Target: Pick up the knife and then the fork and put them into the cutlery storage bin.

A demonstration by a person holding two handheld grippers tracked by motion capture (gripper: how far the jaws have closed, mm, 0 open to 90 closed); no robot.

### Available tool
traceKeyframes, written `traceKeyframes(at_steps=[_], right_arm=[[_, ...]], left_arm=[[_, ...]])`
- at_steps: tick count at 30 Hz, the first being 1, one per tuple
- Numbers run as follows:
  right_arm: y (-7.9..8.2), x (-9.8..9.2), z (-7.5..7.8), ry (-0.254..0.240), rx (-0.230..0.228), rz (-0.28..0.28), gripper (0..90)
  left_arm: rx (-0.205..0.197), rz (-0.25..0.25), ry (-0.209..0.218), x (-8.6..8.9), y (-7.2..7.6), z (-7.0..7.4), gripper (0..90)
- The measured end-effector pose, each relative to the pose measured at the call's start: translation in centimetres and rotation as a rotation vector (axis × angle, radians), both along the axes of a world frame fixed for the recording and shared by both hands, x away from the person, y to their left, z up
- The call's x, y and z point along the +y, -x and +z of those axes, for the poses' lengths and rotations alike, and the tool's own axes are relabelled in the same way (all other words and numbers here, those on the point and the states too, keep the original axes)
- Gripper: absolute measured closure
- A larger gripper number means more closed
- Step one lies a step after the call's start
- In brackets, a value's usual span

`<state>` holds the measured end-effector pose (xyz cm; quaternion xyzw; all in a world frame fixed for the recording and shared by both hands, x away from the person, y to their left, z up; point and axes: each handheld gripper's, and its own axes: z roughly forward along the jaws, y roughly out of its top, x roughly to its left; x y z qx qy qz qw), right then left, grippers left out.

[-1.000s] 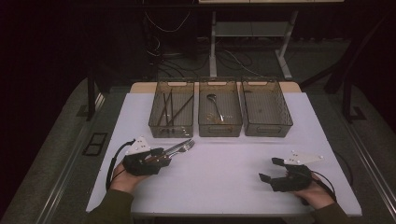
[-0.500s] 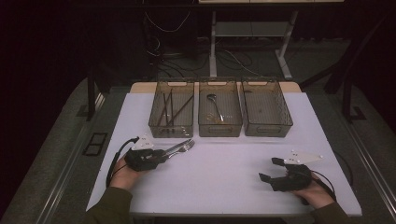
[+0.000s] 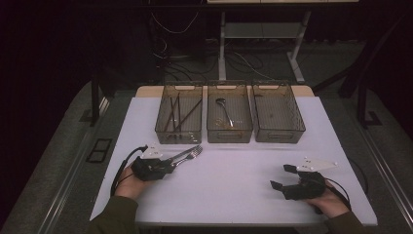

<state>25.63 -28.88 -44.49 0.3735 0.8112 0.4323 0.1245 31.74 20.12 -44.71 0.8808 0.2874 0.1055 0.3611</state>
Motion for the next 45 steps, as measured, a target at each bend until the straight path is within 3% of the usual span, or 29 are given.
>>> traceKeyframes(at_steps=[6, 15, 21, 25, 30, 37, 39, 41, 45], right_arm=[[0.1, 0.1, 0.0, 0.002, 0.0, 0.005, 18.1], [0.0, 0.1, 0.0, -0.004, 0.004, 0.004, 18.1], [0.0, -0.1, 0.2, -0.043, 0.008, -0.005, 18.1], [-0.2, -0.3, 0.2, -0.069, 0.026, -0.019, 18.1], [-0.4, -0.3, 0.5, -0.07, 0.04, -0.028, 18.1], [-0.3, 0.1, 1.3, -0.09, 0.036, 0.004, 18.1], [-0.4, 0.3, 1.6, -0.085, 0.042, 0.02, 12.3], [-0.4, 0.4, 2.0, -0.093, 0.03, 0.028, 12.5], [-0.7, 0.7, 2.5, -0.103, 0.05, 0.049, 15.9]], left_arm=[[0.011, -0.008, -0.004, 0.0, 0.0, 0.0, 75.0], [-0.007, -0.013, -0.016, -0.2, 0.1, 0.0, 76.7], [-0.007, 0.002, -0.031, -0.5, 0.3, 0.2, 77.0], [0.015, -0.004, -0.01, -0.5, 0.3, 0.3, 77.1], [0.008, -0.007, 0.004, -1.0, 0.8, 0.8, 77.0], [-0.001, -0.008, 0.062, -1.8, 1.7, 1.9, 77.0], [0.002, -0.017, 0.07, -2.3, 1.9, 2.2, 77.0], [0.008, -0.029, 0.087, -2.8, 2.2, 2.4, 77.0], [0.01, -0.049, 0.085, -4.0, 2.6, 2.8, 77.0]])
